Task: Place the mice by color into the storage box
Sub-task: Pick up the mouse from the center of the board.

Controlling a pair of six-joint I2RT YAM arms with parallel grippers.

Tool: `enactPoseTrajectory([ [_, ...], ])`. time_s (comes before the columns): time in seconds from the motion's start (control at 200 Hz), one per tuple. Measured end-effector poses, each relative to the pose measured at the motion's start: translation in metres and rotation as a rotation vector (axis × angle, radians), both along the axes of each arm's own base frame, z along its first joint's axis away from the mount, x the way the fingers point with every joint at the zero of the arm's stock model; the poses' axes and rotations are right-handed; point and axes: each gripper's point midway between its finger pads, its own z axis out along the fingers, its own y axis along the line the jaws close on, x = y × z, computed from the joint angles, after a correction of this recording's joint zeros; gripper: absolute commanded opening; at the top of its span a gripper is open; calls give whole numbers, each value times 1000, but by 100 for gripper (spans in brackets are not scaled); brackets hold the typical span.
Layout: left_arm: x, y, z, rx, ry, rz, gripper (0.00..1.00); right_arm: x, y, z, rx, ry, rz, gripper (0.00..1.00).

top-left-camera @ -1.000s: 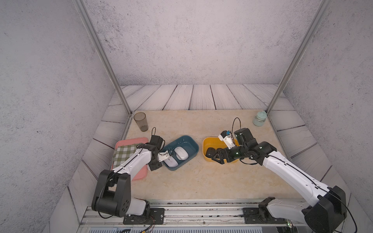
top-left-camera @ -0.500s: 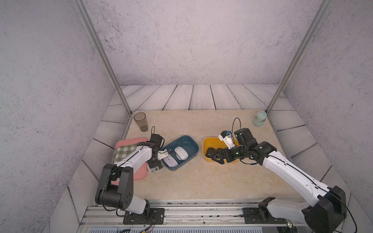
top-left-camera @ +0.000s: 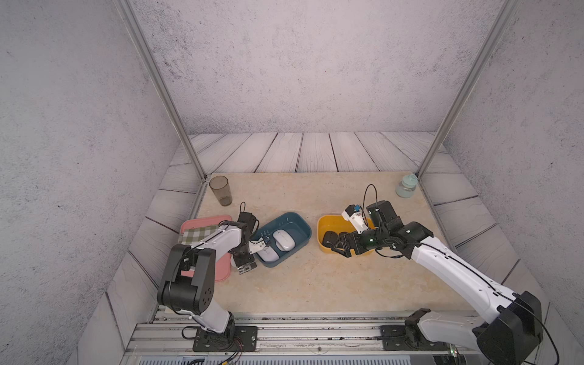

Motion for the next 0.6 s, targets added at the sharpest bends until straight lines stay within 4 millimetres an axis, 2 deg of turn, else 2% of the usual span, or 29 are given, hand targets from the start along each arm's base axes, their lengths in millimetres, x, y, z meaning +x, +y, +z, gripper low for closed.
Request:
enactPoseTrajectory([
  [0.13, 0, 1, -2, 1, 11, 4, 91, 0, 0, 0, 0, 1, 1, 99],
  [0.34, -4, 1, -3, -4, 34, 17, 70, -1, 0, -2, -1, 5, 1, 99],
  [0.47, -3, 1, -3, -4, 32, 25, 60, -1, 0, -2, -2, 5, 1, 99],
  [0.6, 0, 2, 0, 0, 21, 35, 56, -1, 0, -2, -2, 5, 1, 99],
])
